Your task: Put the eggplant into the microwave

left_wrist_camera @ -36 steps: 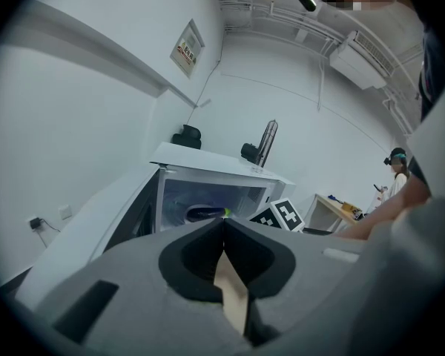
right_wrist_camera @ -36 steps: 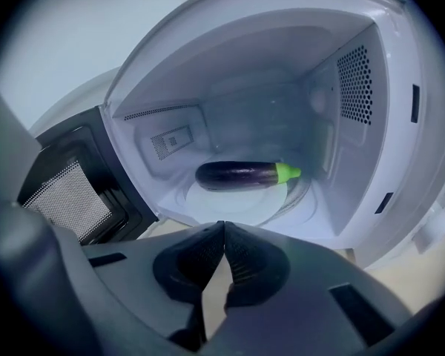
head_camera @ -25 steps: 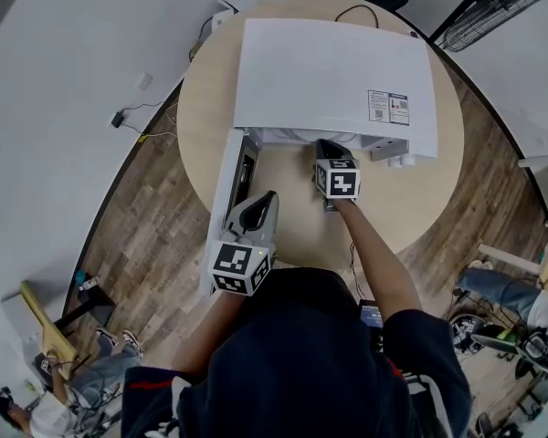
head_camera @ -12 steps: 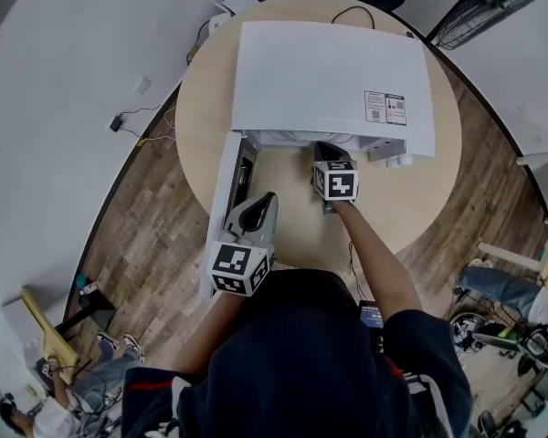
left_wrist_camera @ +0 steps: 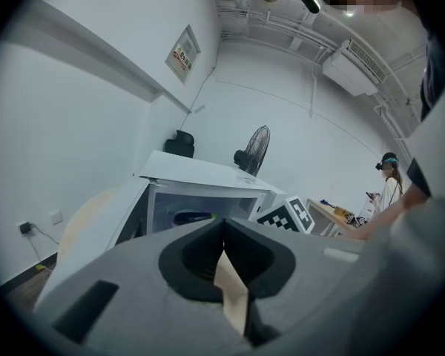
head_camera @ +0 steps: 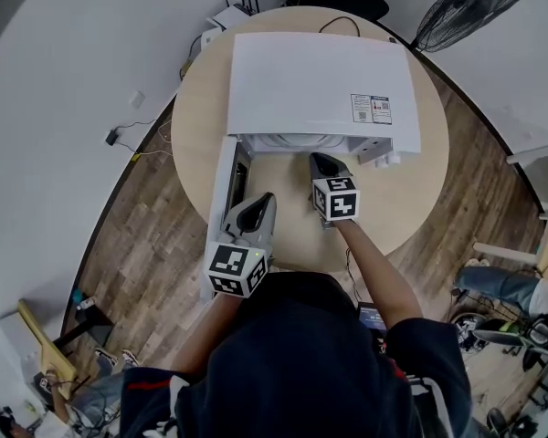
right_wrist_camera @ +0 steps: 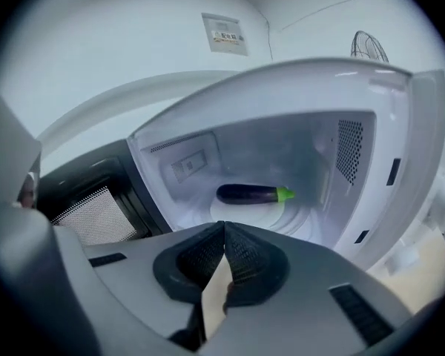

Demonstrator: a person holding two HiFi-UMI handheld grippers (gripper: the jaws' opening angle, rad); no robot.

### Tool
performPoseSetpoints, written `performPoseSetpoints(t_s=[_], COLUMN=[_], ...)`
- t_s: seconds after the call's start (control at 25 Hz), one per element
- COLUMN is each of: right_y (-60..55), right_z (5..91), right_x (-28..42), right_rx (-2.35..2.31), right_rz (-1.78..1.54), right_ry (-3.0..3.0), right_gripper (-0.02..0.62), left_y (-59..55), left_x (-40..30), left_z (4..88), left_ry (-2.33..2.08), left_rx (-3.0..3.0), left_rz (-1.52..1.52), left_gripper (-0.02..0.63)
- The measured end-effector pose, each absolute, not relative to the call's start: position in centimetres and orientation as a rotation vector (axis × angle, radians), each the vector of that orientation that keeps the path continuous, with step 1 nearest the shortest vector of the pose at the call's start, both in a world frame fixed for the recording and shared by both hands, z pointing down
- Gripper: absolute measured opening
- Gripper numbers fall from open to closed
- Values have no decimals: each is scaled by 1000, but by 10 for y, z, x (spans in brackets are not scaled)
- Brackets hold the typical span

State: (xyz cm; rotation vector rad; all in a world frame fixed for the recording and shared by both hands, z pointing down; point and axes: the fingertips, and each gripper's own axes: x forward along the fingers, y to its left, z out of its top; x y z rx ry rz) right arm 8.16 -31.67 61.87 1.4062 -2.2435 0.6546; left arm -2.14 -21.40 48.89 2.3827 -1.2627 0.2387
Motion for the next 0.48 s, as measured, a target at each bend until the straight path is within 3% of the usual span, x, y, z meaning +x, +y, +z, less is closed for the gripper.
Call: performPoseSetpoints(t_s=[0.48], right_y=[-278], right_z=[508], right_x=[68], right_rx=[1414], right_rz=[448], right_ry=[-2448], right_gripper=[11], left_y=[-215], left_x=[-35], left_z=[463], left_ry=[-1309], left_rx=[2450], left_rz=[170], left_gripper=[17])
